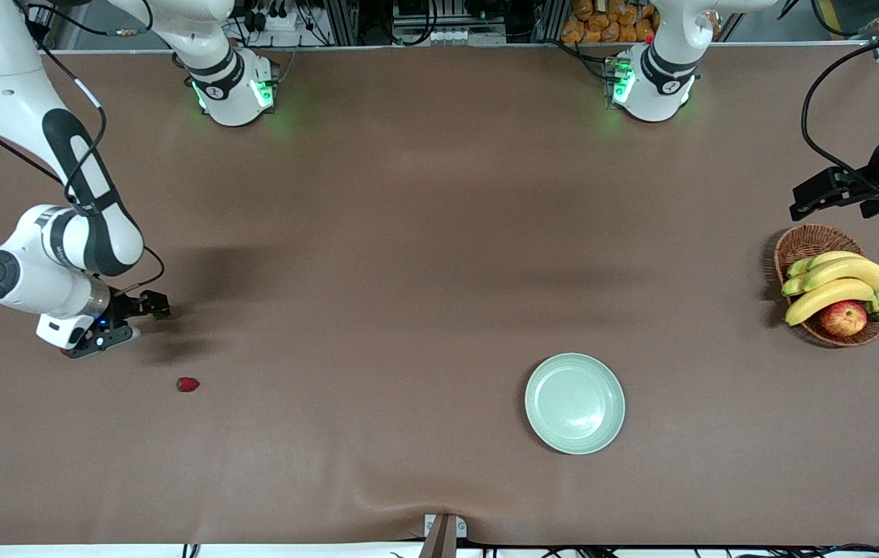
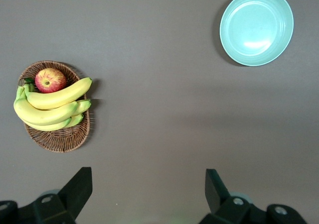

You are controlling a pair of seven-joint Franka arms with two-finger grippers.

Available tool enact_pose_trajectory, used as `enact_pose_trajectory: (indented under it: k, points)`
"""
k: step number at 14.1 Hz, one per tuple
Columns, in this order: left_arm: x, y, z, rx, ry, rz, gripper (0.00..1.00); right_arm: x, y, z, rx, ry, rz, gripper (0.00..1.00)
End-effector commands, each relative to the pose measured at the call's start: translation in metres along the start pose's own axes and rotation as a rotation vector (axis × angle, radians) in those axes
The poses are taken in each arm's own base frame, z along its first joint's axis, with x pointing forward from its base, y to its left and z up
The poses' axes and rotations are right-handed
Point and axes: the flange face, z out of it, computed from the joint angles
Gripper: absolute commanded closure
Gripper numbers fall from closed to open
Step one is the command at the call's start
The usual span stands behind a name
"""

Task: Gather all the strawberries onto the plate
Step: 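Reach the right gripper down and grasp a red strawberry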

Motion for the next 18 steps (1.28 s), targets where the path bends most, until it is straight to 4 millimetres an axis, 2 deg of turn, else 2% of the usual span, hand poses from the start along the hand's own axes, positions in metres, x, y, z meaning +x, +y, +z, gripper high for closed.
enact_pose_trajectory:
  k: [1,7,10,11,14,15,18]
  points:
    - [0.001,0.0,-0.002,-0.023,-0.003,0.015,0.0,0.002,-0.003,0.002,-0.007,0.003,-0.117,0.0]
    - [0.002,0.001,0.0,-0.023,-0.007,0.017,0.0,-0.007,-0.013,0.017,0.016,-0.03,-0.131,0.0]
    - [0.002,0.0,0.0,-0.023,-0.007,0.017,0.0,-0.01,-0.011,0.017,0.021,-0.036,-0.128,0.0]
    - [0.002,0.0,0.0,-0.023,-0.007,0.021,0.0,-0.01,-0.011,0.015,0.021,-0.036,-0.128,0.06]
    - [0.003,0.001,0.0,-0.023,-0.007,0.023,0.0,-0.013,-0.012,0.016,0.035,-0.054,-0.124,0.6]
    - [0.002,0.0,0.001,-0.023,-0.009,0.021,0.0,-0.014,-0.011,0.016,0.038,-0.057,-0.121,0.75]
    - [0.003,0.001,0.0,-0.023,-0.007,0.023,0.0,-0.016,-0.009,0.017,0.043,-0.063,-0.117,0.93]
